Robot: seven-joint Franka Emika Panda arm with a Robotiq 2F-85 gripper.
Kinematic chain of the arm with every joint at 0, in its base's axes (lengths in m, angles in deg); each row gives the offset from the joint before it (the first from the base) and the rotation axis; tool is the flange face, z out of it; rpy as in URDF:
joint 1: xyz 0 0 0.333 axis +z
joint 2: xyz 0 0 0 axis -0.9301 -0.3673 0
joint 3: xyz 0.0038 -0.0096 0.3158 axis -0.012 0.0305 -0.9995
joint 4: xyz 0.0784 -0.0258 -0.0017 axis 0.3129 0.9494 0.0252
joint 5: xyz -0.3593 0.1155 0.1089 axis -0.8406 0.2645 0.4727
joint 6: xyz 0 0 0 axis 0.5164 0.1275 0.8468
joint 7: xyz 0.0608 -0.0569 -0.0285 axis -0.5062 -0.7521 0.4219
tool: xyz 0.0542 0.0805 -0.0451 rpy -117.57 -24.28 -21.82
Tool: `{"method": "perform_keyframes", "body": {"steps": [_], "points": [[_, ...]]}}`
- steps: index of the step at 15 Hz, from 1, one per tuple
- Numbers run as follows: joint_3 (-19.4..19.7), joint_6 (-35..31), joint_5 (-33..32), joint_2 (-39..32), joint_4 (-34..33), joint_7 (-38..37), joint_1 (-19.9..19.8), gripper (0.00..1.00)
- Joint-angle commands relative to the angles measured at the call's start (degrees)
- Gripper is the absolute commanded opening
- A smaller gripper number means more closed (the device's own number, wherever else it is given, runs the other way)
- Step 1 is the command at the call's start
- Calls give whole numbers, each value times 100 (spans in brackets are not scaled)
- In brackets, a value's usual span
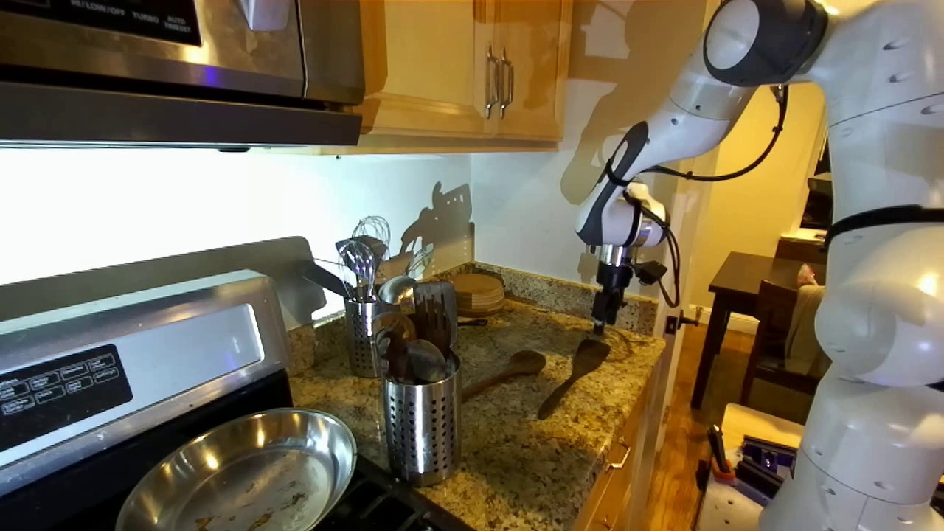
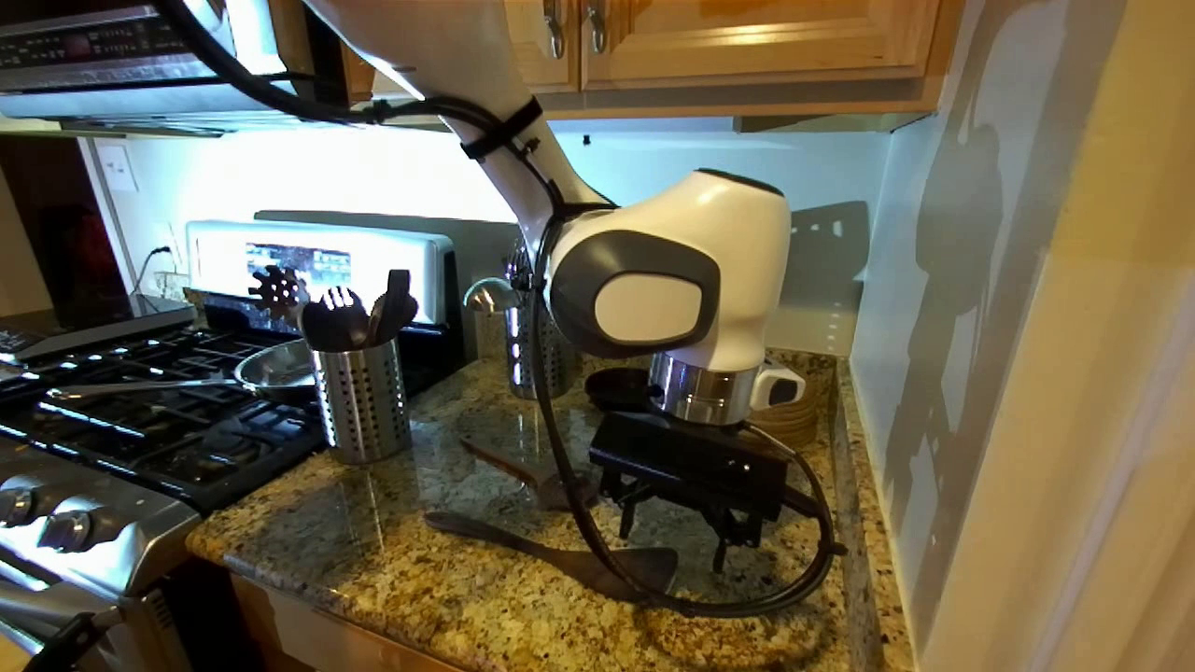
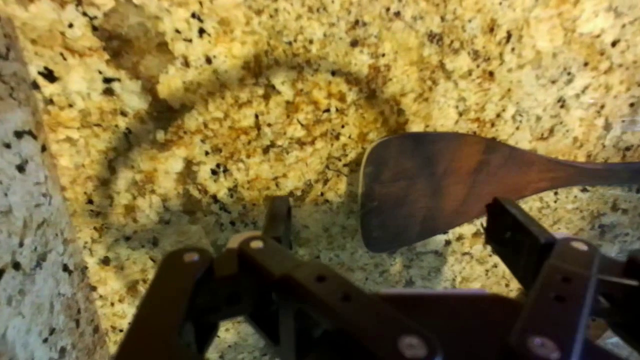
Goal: Place the wooden spatula in the cutlery holder at the front of the countertop
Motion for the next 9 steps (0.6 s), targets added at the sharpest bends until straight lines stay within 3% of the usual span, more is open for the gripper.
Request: {"method": "perform_keyframes", "body": {"steps": [1, 9], "points": [[-248, 135, -146, -285, -311, 167, -271, 100], [-636, 404, 44, -805, -624, 377, -644, 100]]}}
